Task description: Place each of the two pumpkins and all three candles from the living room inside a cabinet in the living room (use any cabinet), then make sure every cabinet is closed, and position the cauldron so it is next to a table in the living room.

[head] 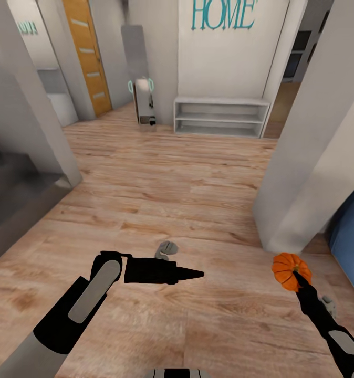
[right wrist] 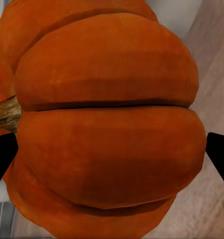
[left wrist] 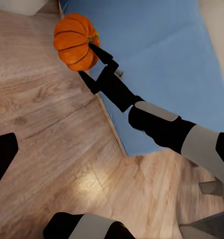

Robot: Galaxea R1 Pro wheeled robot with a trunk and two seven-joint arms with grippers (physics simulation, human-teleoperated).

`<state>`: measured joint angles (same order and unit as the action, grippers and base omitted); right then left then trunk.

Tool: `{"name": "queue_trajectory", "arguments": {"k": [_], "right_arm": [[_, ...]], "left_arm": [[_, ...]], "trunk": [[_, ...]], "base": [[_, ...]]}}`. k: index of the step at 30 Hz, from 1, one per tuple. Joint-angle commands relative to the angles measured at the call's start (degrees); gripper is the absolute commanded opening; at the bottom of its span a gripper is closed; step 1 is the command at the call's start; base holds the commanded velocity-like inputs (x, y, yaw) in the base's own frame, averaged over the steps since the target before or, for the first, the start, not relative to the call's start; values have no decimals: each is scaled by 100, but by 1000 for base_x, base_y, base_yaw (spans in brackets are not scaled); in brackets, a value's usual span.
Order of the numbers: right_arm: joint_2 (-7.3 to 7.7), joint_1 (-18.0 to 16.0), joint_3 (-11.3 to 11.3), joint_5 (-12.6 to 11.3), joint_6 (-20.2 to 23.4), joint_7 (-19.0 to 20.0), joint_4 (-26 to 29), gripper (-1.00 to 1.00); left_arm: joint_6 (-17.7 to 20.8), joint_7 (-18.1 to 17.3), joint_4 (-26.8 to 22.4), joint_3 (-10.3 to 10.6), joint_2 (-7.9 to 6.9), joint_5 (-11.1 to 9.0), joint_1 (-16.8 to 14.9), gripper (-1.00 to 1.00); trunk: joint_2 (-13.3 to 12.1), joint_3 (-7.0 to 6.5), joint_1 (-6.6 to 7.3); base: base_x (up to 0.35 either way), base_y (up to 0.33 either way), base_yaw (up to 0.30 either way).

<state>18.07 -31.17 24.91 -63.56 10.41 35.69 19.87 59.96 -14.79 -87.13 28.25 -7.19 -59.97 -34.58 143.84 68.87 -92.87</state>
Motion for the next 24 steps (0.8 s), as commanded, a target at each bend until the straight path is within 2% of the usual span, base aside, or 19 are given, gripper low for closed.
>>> {"name": "queue_trajectory", "arguments": {"k": [1, 24], "right_arm": [[-2, -3, 23, -60, 58, 15, -1, -100], [-6, -3, 23, -60, 58, 25, -1, -100]], "left_arm": [[4, -61, -3, 3, -2, 54, -5, 100], [4, -86, 2, -3, -2, 55, -5, 100]], "trunk": [[2, -4, 1], [2, -186, 1]], "base": [[0, 0, 185], [-11, 0, 181]]}}
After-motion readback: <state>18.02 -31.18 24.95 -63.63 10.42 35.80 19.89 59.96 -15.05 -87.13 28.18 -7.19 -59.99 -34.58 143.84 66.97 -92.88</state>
